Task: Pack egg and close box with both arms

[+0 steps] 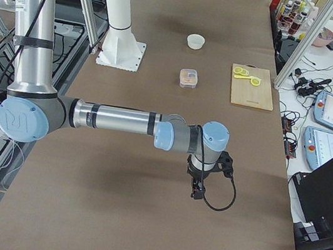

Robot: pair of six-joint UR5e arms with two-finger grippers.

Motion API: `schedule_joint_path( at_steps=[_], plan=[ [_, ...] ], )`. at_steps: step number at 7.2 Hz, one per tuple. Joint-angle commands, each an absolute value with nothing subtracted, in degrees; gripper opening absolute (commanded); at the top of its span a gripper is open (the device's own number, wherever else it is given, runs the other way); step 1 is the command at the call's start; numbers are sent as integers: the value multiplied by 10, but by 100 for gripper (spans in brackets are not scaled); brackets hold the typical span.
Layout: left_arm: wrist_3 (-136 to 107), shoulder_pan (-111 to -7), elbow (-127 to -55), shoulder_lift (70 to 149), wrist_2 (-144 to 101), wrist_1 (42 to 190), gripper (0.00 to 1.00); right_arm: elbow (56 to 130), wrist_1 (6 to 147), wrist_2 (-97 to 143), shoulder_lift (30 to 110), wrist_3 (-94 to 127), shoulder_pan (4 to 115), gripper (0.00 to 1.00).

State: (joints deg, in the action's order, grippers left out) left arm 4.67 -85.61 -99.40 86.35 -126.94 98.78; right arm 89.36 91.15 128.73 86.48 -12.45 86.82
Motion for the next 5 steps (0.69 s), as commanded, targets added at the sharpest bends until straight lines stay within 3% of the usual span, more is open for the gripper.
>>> schedule_joint_path(
  at_steps=[1, 5],
  plan=[
    [47, -857, -995, 860, -1270, 989, 98, 894, 911, 1287, 866, -126, 868, 100],
    [48, -855, -992, 858, -1269, 991, 98, 895, 911, 1288, 867, -126, 868, 100]
  ],
)
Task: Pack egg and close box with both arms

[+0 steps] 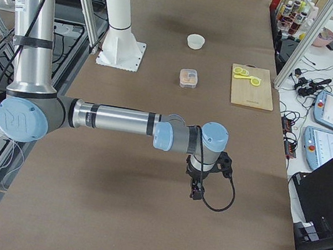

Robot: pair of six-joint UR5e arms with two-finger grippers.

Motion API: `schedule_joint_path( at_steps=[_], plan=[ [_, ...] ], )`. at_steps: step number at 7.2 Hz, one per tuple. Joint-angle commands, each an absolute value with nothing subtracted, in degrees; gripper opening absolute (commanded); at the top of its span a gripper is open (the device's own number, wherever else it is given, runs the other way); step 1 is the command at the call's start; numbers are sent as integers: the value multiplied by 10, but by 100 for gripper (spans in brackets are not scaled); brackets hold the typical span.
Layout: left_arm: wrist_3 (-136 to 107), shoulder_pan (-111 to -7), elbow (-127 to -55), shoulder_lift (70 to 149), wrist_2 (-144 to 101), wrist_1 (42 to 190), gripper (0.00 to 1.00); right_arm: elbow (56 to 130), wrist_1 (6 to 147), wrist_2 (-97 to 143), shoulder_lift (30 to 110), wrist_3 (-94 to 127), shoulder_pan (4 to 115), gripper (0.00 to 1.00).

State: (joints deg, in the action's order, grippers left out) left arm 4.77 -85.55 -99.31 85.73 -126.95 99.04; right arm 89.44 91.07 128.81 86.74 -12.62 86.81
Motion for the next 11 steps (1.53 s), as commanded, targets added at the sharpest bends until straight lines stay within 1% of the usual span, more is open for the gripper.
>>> schedule_joint_path(
  at_steps=[1, 3, 4, 7, 11],
  plan=[
    [48, -856, -997, 857, -1271, 991, 98, 896, 911, 1291, 868, -127, 868, 100],
    [47, -853, -978, 863, -1285, 991, 98, 898, 911, 1296, 870, -127, 868, 100],
    [48, -854, -985, 860, -1286, 991, 98, 901, 909, 1297, 876, -127, 868, 100],
    [51, -854, -985, 859, -1286, 991, 98, 942, 910, 1314, 910, -127, 869, 100],
    [49, -854, -981, 863, -1286, 991, 98, 942, 910, 1314, 912, -127, 868, 100]
  ],
)
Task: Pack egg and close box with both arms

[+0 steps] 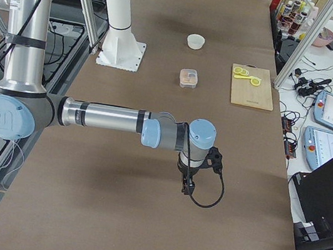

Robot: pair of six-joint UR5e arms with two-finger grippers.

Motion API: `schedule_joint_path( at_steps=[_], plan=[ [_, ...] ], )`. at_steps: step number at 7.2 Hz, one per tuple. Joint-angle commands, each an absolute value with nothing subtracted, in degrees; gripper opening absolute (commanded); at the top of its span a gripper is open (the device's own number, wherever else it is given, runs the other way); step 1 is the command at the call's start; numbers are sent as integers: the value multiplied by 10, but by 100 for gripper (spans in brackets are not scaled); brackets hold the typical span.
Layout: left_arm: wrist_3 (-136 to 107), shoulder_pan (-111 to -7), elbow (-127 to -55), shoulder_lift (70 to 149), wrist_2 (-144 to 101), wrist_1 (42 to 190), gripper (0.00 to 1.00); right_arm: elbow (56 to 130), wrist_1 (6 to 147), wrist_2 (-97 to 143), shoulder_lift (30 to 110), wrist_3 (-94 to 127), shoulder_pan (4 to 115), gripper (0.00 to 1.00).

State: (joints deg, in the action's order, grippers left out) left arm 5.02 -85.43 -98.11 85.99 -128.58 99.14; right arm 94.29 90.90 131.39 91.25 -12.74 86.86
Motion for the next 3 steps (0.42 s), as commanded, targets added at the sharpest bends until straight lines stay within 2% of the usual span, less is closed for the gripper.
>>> schedule_joint_path(
  at_steps=[1, 3],
  plan=[
    [50, -854, -982, 864, -1286, 991, 98, 941, 910, 1314, 911, -127, 868, 100],
    [49, -854, -985, 867, -1286, 992, 98, 939, 910, 1313, 909, -127, 868, 100]
  ],
)
